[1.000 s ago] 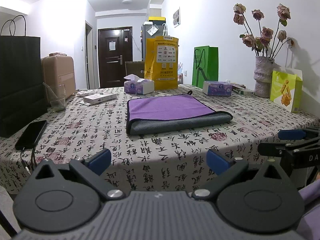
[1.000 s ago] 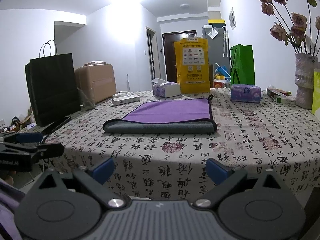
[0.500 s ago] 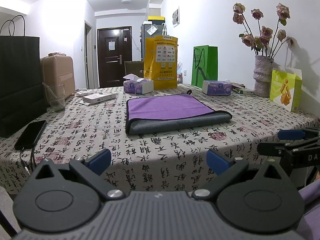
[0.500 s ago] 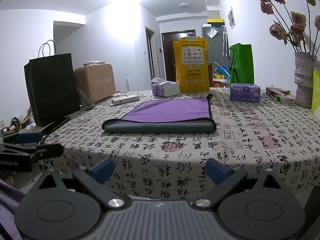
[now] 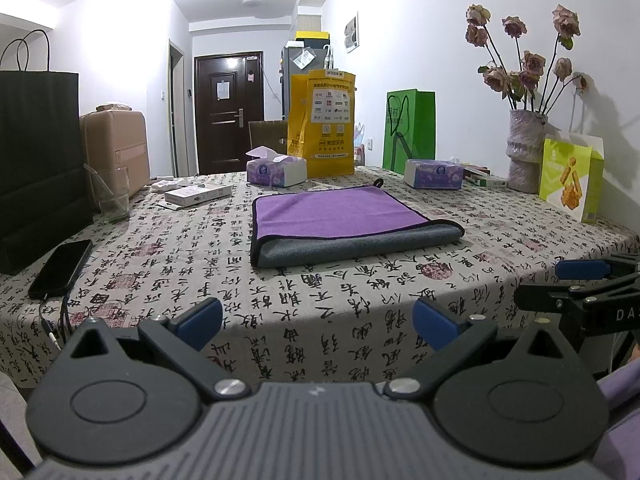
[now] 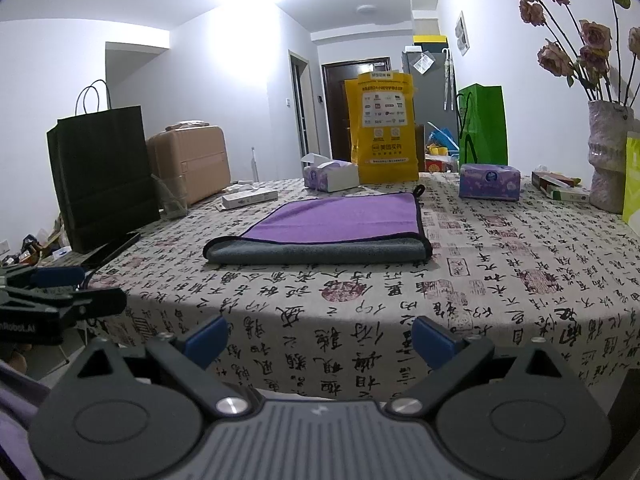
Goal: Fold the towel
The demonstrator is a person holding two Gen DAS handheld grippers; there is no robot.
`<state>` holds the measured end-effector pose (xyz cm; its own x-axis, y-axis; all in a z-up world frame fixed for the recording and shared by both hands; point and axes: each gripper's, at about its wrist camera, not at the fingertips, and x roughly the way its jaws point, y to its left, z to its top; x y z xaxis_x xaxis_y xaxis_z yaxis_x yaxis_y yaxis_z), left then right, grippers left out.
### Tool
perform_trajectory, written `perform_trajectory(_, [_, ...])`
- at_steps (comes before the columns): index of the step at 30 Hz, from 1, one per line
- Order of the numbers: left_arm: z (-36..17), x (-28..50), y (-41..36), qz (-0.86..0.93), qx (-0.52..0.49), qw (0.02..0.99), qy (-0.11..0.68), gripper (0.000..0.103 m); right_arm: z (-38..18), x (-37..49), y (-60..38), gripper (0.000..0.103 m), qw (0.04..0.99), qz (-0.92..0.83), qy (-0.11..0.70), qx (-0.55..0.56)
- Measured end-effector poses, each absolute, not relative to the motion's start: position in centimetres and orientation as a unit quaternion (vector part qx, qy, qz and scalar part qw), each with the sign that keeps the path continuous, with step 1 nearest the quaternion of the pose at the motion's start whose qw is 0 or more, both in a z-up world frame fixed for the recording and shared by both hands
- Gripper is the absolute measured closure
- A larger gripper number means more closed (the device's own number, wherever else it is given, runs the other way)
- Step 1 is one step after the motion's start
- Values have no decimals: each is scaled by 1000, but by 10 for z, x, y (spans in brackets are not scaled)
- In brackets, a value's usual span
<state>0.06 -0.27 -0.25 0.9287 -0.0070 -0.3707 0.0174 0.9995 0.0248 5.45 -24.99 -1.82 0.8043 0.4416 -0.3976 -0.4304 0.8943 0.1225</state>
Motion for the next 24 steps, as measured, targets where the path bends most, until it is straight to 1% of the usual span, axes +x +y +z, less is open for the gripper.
perform_trajectory(24, [-3,1,-3,-6,14,982,190,0,-19,55,-250,4,950,226,214,16])
